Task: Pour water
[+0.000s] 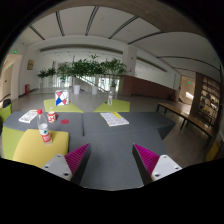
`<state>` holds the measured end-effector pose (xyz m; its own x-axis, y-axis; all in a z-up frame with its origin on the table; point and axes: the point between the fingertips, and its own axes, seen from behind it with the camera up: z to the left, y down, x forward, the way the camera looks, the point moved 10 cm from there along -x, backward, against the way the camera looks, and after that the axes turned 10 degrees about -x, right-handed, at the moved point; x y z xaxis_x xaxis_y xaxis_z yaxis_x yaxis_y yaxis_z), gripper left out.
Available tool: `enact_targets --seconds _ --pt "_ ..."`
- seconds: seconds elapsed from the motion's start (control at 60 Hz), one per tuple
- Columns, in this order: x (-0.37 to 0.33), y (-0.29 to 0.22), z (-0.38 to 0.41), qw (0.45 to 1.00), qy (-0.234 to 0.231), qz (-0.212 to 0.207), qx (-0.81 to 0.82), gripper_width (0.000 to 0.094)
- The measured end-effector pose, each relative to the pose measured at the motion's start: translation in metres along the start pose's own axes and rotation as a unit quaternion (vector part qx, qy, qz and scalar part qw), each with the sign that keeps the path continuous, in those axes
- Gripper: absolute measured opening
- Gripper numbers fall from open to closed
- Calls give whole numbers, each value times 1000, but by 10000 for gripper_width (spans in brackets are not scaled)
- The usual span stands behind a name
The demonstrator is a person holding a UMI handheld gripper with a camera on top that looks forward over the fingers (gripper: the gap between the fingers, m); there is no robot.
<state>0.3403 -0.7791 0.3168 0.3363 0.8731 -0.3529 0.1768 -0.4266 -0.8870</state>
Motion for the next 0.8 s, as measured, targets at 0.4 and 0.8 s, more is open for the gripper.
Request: enact_targets --seconds 0.4,0.8 --pt "9 58 91 998 -51 18 -11 855" --pt "115 -4 327 986 -158 -55 11 855"
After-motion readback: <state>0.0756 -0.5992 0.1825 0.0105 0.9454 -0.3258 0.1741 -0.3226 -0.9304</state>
